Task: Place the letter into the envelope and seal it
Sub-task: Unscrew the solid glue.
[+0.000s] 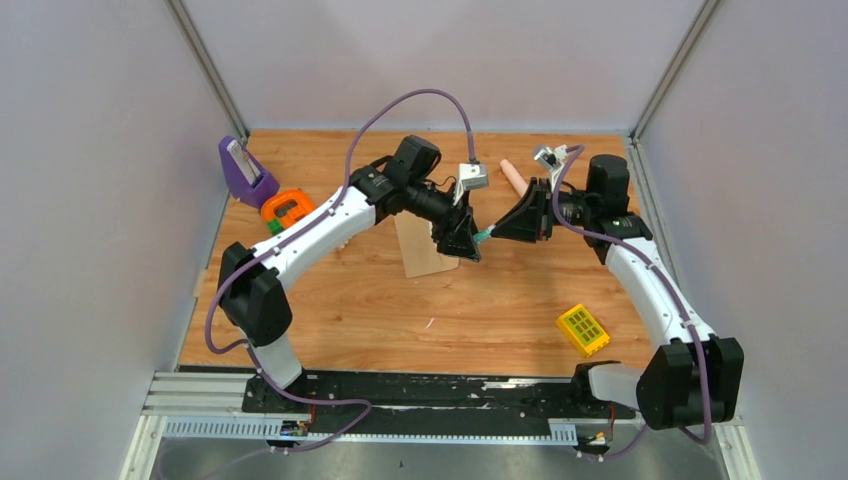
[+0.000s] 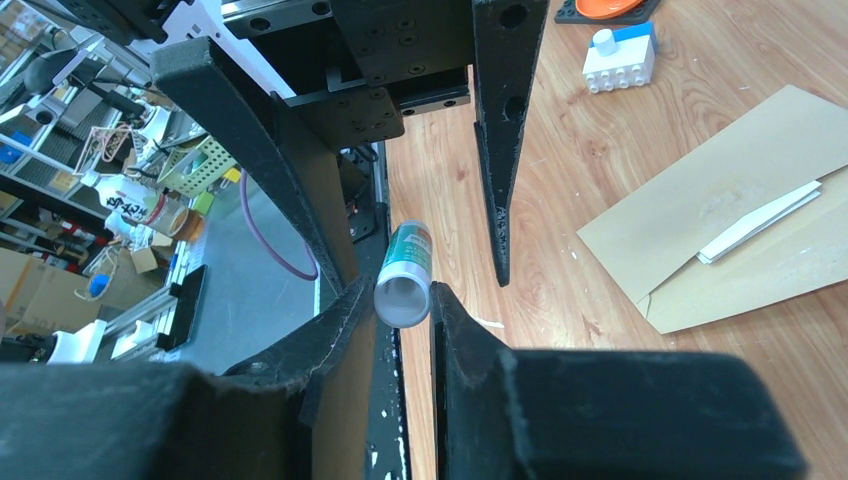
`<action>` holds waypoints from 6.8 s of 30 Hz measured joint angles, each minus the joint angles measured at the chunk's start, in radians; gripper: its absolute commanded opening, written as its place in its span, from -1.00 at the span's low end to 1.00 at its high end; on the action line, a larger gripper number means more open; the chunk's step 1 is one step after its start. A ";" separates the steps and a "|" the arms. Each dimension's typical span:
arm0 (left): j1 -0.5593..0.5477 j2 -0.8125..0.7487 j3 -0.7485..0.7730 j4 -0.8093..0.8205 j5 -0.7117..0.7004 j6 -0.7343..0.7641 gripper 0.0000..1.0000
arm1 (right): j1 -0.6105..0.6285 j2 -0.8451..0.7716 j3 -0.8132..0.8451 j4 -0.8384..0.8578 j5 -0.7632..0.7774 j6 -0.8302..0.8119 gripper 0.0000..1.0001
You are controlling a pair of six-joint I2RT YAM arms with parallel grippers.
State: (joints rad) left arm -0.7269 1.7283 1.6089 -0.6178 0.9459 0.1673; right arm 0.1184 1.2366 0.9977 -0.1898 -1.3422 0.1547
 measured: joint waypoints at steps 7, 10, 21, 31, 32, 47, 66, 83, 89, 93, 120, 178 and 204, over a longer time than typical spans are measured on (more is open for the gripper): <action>0.000 0.001 0.005 -0.002 0.006 -0.001 0.36 | 0.016 0.001 0.000 -0.001 -0.002 0.000 -1.00; 0.000 0.005 0.023 -0.003 0.010 -0.003 0.24 | 0.026 0.010 0.003 -0.007 -0.003 -0.005 -1.00; 0.000 0.010 0.044 -0.006 0.014 -0.003 -0.32 | 0.037 0.026 0.006 -0.039 0.002 -0.027 -1.00; 0.000 0.010 0.044 -0.006 -0.015 -0.003 -0.57 | 0.038 0.026 0.019 -0.056 0.056 -0.010 -0.79; 0.001 0.010 0.044 -0.004 -0.025 -0.002 -0.58 | 0.039 0.027 0.023 -0.058 0.072 0.002 -0.82; -0.028 0.009 0.044 0.012 -0.275 0.027 -0.79 | 0.058 0.058 0.029 -0.063 0.304 0.261 -0.07; -0.045 0.009 0.040 -0.082 0.027 0.075 -0.76 | 0.022 -0.179 -0.099 -0.146 0.057 -0.530 0.30; -0.045 0.009 -0.023 -0.106 0.153 0.102 -0.77 | 0.032 -0.179 -0.124 -0.383 -0.171 -1.142 0.08; -0.055 0.009 -0.025 -0.114 0.153 0.113 -0.77 | 0.065 -0.162 -0.124 -0.403 -0.179 -1.200 -0.03; -0.070 0.009 -0.025 -0.126 0.151 0.128 -0.77 | 0.073 -0.150 -0.124 -0.408 -0.179 -1.211 -0.34; -0.091 -0.021 -0.027 -0.112 -0.051 0.101 -0.92 | 0.071 -0.019 -0.036 -0.415 -0.114 -0.663 -0.78; -0.084 -0.049 -0.053 -0.150 0.149 0.149 -1.00 | 0.160 -0.172 -0.058 -0.696 -0.186 -1.388 0.13; -0.084 -0.049 -0.053 -0.162 0.132 0.149 -1.00 | 0.167 -0.195 0.081 -1.018 -0.102 -1.629 0.00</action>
State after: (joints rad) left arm -0.8104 1.6794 1.5558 -0.7795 1.0779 0.3164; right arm 0.2855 1.0412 1.0786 -1.2079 -1.4441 -1.4746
